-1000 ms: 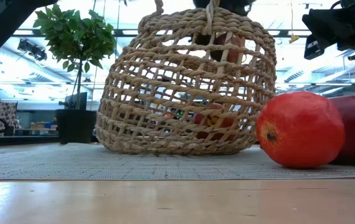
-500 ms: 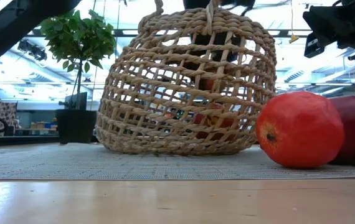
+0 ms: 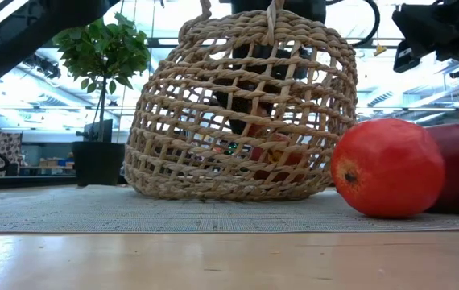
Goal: Build produce basket
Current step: Put the red apple into the brown basket, then put the red mango into the brown basket
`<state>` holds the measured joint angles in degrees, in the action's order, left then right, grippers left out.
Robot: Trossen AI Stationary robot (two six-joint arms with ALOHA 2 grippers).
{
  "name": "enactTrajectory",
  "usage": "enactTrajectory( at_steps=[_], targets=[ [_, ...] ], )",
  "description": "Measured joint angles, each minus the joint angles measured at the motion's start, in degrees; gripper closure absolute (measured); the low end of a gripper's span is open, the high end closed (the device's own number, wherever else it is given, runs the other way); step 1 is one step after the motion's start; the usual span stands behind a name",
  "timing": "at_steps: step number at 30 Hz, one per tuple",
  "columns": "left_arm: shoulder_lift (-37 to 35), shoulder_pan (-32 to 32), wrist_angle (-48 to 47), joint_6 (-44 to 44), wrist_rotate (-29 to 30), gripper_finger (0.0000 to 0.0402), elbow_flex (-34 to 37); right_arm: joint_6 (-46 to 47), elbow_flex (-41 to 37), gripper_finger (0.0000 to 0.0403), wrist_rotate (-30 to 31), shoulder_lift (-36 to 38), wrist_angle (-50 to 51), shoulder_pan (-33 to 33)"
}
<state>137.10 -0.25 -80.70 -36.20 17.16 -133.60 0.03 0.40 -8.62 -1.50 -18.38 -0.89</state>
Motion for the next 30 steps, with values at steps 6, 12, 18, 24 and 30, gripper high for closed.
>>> enactTrajectory(
  at_steps=[6, 12, 18, 24, 30],
  targets=[
    [0.0, -0.02, 0.1, 4.41, -0.86, 0.006, 0.0, -0.02, 0.0, 0.0341, 0.0, 0.0, -0.01, 0.0],
    [-0.12, 1.12, -1.79, 3.86, 8.96, 0.0046, -1.26, -0.02, 0.0, 0.0341, 0.0, 0.0, 0.01, 0.0],
    [-7.12, 3.08, 2.22, 6.91, 15.66, 0.0058, -1.33, -0.02, 0.0, 0.0341, 0.0, 0.0, 0.05, 0.0],
    [-17.01, 5.09, 9.18, 12.59, 15.92, 0.0083, -1.33, -0.01, 0.0, 0.0341, 0.0, 0.0, 0.05, 0.0],
    [-26.88, 6.57, 9.8, 20.76, 16.06, 0.0115, -1.38, -0.02, 0.0, 0.0341, 0.0, 0.0, 0.05, 0.0]
  ],
)
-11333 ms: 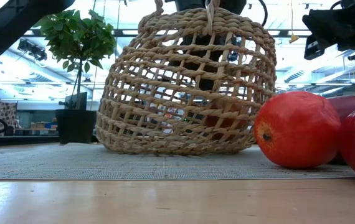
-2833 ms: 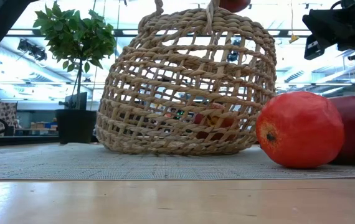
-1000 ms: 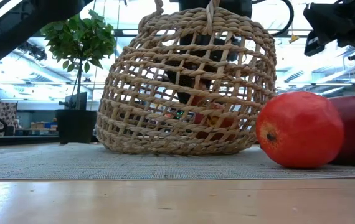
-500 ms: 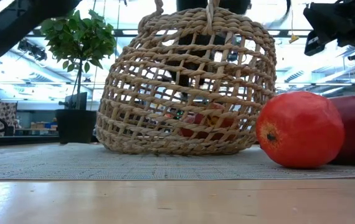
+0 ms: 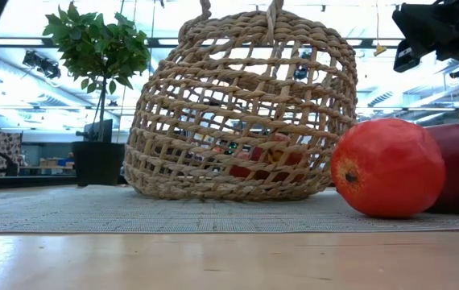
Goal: Build produce basket
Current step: Put the red mango into the brown basket
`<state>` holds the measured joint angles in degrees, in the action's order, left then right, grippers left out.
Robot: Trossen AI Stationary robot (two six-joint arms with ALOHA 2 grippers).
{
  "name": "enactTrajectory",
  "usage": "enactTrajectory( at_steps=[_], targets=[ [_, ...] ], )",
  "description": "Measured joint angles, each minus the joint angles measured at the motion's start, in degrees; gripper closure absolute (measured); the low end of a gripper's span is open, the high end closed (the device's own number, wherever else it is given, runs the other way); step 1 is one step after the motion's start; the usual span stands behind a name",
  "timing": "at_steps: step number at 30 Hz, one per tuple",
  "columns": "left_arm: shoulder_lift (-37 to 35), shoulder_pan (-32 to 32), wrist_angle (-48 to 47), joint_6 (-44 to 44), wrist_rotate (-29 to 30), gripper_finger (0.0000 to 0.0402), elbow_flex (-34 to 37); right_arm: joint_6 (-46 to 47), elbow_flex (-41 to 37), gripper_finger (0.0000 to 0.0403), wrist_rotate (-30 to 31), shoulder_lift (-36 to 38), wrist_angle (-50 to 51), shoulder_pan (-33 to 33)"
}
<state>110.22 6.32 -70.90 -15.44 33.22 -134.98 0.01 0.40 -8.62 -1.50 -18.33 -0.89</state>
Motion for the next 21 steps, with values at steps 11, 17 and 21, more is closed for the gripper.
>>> enactTrajectory(
  at_steps=[11, 17, 21],
  targets=[
    [-13.7, 5.07, 0.14, 9.13, 0.07, 0.0173, 17.24, 0.0, 0.0, 0.0341, 0.02, 0.02, 0.04, 0.0],
    [-24.66, 7.16, 16.76, 10.37, 0.17, 0.0204, 42.63, 0.01, 0.0, 0.0341, 0.02, 0.02, -0.03, 0.0],
    [-32.42, 8.35, 27.98, 12.92, 0.06, 0.0221, 56.34, 2.3, 0.0, 0.0341, 0.17, 0.0, -1.38, 0.0]
  ],
)
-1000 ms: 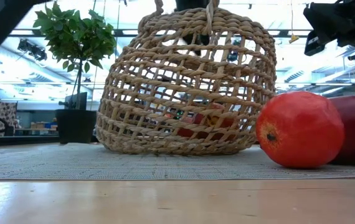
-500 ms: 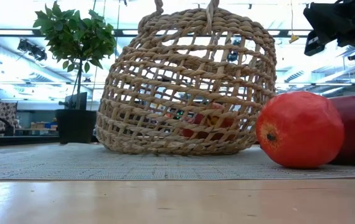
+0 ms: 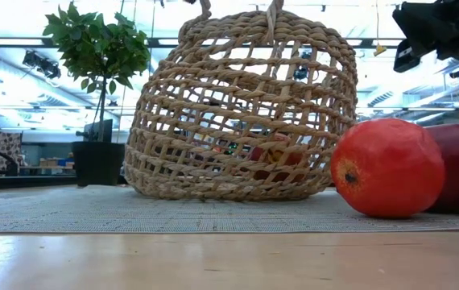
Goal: Build produce basket
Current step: Put the red mango into the brown basket
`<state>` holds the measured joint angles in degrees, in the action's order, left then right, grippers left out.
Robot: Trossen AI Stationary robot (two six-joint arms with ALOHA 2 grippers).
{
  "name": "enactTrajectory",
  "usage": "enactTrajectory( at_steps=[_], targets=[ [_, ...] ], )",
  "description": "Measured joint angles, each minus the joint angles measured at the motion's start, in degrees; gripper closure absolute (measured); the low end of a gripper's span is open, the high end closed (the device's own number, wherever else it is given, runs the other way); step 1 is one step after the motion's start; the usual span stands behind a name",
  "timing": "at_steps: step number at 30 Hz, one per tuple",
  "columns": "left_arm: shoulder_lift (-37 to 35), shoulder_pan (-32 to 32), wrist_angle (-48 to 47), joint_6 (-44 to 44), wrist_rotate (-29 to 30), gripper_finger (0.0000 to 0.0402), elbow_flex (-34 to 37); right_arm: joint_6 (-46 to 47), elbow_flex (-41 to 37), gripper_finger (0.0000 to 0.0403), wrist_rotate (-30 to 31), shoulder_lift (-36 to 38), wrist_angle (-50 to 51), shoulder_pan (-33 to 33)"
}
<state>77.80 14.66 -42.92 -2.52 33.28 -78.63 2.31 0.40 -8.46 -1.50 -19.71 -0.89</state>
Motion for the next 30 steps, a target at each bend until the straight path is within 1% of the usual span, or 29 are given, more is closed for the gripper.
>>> enactTrajectory(
  at_steps=[5, 10, 11, 13, 15, 17, 20, 24, 27, 30],
  targets=[
    [-9.07, 1.55, 9.31, 4.48, 0.16, 0.0234, 13.06, -1.45, 0.0, 0.0341, 1.82, 0.02, -6.82, 0.0],
    [-18.92, 2.43, 21.79, 6.78, 0.15, 0.0241, 26.94, -0.75, 0.0, 0.0341, 2.36, 0.02, -7.56, 0.0],
    [-20.78, 2.57, 24.79, 6.96, 0.13, 0.0241, 29.79, -0.57, 0.0, 0.0341, 4.04, 0.02, -7.52, 0.0],
    [-24.57, 2.72, 30.8, 7.86, 0.16, 0.0242, 35.46, 3.59, 0.0, 0.0341, 9.53, 0.04, -5.95, 0.0],
    [-28.1, 2.98, 36.03, 8.86, 0.14, 0.0242, 40.51, 6.1, 0.39, 0.0342, 15.77, -0.12, -1.21, 0.25],
    [-31.33, 3.04, 39.71, 10.0, 0.13, 0.0242, 44.82, 8.42, 2.37, 0.0345, 21.61, -0.86, 7.35, 0.55],
    [-36.23, 3.25, 44.06, 11.45, 0.17, 0.0242, 49.82, 13.24, 5.46, 0.0355, 28.09, -3.58, 16.91, 0.96],
    [-42.03, 3.29, 50.43, 11.14, 0.17, 0.0242, 55.37, 17.88, 10.24, 0.0364, 33.16, -8.91, 24.08, 1.01],
    [-45.83, 3.29, 55.23, 9.94, 0.17, 0.0242, 59.18, 22.29, 15.42, 0.0364, 36.08, -14.43, 33.21, 1.05],
    [-49.01, 3.34, 59.64, 9.34, 0.17, 0.0242, 63.02, 26.83, 20.86, 0.036, 36.79, -20.8, 42.73, 1.72]
  ],
)
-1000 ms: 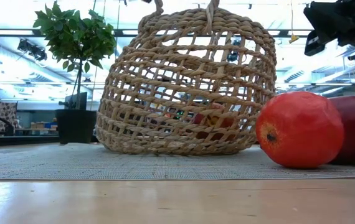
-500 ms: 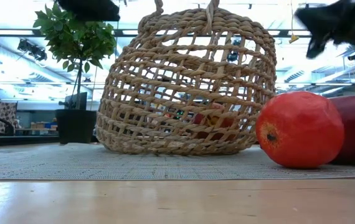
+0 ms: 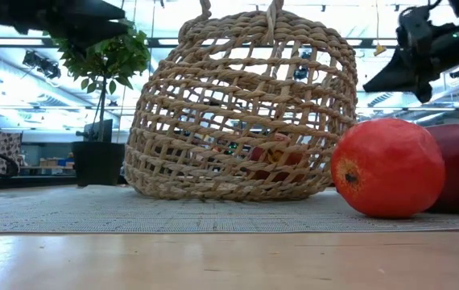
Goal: Build produce basket
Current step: Put the red mango into the brown basket
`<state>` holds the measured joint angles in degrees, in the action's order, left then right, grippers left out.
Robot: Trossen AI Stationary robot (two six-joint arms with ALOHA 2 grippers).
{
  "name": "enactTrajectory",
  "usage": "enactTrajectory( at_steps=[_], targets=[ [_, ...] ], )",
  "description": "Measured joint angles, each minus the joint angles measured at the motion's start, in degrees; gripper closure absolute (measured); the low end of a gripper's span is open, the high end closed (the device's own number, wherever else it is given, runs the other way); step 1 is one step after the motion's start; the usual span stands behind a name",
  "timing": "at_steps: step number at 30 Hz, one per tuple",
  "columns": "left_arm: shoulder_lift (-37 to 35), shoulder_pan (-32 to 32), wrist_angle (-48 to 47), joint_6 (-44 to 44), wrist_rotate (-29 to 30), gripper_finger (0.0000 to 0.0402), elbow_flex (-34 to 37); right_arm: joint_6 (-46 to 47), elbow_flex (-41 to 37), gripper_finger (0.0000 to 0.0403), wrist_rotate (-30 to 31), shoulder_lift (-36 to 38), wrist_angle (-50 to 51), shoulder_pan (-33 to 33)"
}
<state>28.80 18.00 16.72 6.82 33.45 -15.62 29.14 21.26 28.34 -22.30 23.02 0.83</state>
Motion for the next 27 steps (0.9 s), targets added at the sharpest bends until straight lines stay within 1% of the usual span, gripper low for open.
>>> enactTrajectory(
  at_steps=[2, 6, 10, 12, 15, 18, 20, 24, 27],
  targets=[
    [-1.74, 0.0, 2.68, -0.15, 0.0, 0.0242, 2.66, 1.36, 2.64, 0.0355, -0.33, -4.26, 4.27, 0.57],
    [-3.64, -0.02, 10.75, -0.58, 0.0, 0.0242, 8.02, 1.06, 6.01, 0.0335, -4.72, -12.13, 9.95, 2.28],
    [-4.21, -0.02, 18.34, -0.11, -1.0, 0.0242, 12.8, 0.03, 9.85, 0.0299, -10.86, -18.61, 16.38, 4.69],
    [-4.2, 0.03, 21.15, 0.31, -1.69, 0.0242, 14.97, -0.7, 11.45, 0.0276, -13.34, -21.06, 17.88, 5.68],
    [-4.11, 0.28, 20.72, 0.81, -2.2, 0.0242, 15.06, -3.0, 13.56, 0.0239, -16.41, -24.07, 18.13, 6.66],
    [-4.08, 0.26, 20.71, 0.87, -2.82, 0.0242, 15.06, -1.91, 14.71, 0.0205, -17.16, -27.07, 18.51, 7.41],
    [-4.11, 0.26, 20.33, 1.02, -2.84, 0.0242, 15.06, -2.33, 15.89, 0.0186, -19.05, -29.07, 19.67, 7.93],
    [-4.08, 0.25, 17.71, 3.79, -2.87, 0.0242, 15.06, -3.97, 18.38, 0.0159, -25.23, -32.19, 25.92, 8.39],
    [-4.07, 0.24, 16.81, 7.88, -2.89, 0.0241, 15.06, -0.29, 20.66, 0.0148, -29.41, -33.09, 28.78, 6.26]
  ],
)
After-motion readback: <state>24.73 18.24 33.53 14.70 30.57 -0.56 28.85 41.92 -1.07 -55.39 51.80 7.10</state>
